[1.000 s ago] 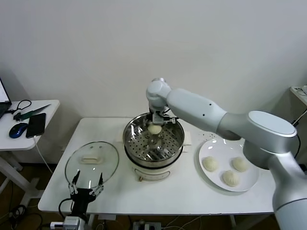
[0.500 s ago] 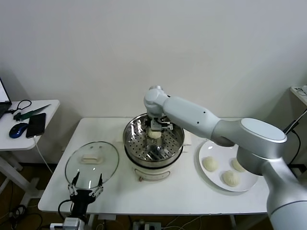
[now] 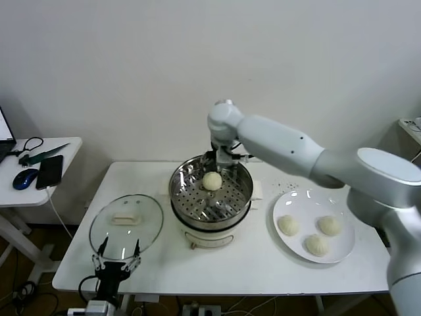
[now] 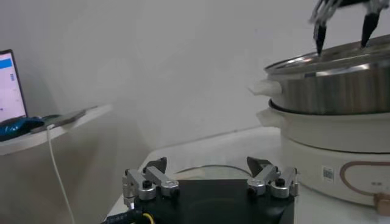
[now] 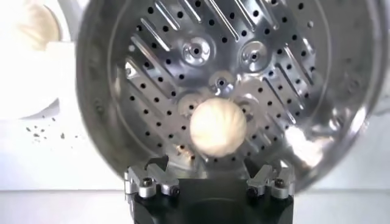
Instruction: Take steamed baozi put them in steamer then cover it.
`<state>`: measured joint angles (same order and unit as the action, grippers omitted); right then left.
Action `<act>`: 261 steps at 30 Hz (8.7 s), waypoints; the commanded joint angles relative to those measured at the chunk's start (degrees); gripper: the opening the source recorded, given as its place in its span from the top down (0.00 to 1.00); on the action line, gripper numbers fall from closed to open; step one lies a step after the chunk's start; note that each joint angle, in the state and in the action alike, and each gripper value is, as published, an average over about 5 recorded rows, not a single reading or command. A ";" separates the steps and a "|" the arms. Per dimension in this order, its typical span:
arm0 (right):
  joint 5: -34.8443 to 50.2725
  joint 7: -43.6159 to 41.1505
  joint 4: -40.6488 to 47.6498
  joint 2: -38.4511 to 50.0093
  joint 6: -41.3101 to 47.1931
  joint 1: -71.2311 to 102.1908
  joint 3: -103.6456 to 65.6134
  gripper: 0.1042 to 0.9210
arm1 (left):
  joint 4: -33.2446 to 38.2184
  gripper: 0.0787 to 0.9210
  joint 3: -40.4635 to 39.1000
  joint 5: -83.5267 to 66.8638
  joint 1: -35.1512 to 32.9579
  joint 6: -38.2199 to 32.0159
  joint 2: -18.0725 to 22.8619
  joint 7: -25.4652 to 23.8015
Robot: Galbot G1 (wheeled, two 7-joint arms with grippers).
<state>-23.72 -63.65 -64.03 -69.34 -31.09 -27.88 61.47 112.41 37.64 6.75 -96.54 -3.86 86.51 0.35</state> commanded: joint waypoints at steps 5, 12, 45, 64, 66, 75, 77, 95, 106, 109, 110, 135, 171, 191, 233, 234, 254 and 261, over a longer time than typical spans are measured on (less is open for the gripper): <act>44.56 6.06 -16.46 27.70 44.32 -10.25 15.22 0.12 | 0.16 0.12 -0.31 0.00 0.03 0.04 -0.07 0.03; 45.68 5.11 -19.70 36.53 53.50 1.38 8.74 0.12 | 0.50 0.12 -0.59 -0.23 0.45 0.14 0.09 0.04; 29.49 3.21 -0.01 25.35 48.27 29.72 -11.66 0.12 | -0.48 0.12 -0.09 -0.07 -0.60 -0.10 0.21 0.16; 29.31 3.12 2.56 23.94 47.43 29.24 -12.00 0.24 | -0.74 0.12 -0.23 0.08 -1.03 -0.33 0.38 0.19; 29.41 3.10 2.86 23.81 47.40 29.15 -12.02 0.26 | -0.74 0.12 -0.25 0.09 -1.10 -0.37 0.39 0.20; 32.55 3.17 0.67 26.46 47.44 25.26 -9.98 0.29 | -0.56 0.12 -0.14 0.08 -1.48 -0.49 0.43 0.23; 34.59 3.17 -0.45 27.91 47.51 21.59 -7.83 0.29 | -0.53 0.12 -0.13 0.07 -1.56 -0.52 0.43 0.24; 64.45 5.01 -5.63 16.74 52.13 -22.18 21.30 0.29 | 0.85 0.12 -2.08 -0.32 -3.16 -1.17 -0.08 -0.05; 70.57 10.20 -2.86 0.34 56.21 -17.26 20.65 0.29 | 1.35 0.12 -2.45 -0.45 -3.60 -1.60 -1.30 -0.25; 70.65 10.96 -1.83 -3.13 56.71 -15.20 20.34 0.29 | 1.49 0.12 -2.35 -0.45 -3.48 -1.51 -1.71 -0.26; 70.60 11.19 -1.62 -4.06 56.82 -14.54 20.38 0.29 | 1.49 0.12 -2.33 -0.45 -3.45 -1.49 -1.78 -0.26; 61.85 11.15 5.32 -12.11 55.27 -1.88 21.15 0.29 | 0.54 0.12 -2.05 -0.25 -2.09 -1.11 -1.75 -0.15; 62.35 2.39 -13.85 17.27 50.31 -21.94 24.68 0.12 | 0.06 0.12 -2.29 0.18 -1.97 -0.82 -1.63 -0.06; 30.26 -1.02 -20.94 45.38 48.40 16.52 -0.22 0.12 | 0.96 0.12 -2.44 2.08 -2.28 -0.03 -1.01 -0.04; 25.38 -0.10 -9.32 36.59 46.40 30.30 -8.66 0.20 | -0.05 0.12 -2.48 3.59 -2.91 0.33 0.46 0.09; 25.45 -0.14 -9.28 36.62 46.29 30.21 -8.64 0.22 | -0.07 0.12 -2.49 3.62 -2.90 0.32 0.45 0.08; 22.71 -4.31 -3.25 21.77 14.59 -12.01 14.89 0.30 | 0.07 0.12 -2.82 3.82 -3.25 0.27 0.58 0.11; 21.77 -5.44 -6.79 13.28 6.40 -17.75 15.75 0.30 | 0.16 0.12 -2.83 4.21 -3.65 0.31 0.72 0.13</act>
<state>-0.39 -67.87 -69.54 -44.83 -9.78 -30.46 70.80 112.55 34.82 10.90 -100.15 -3.58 87.21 0.47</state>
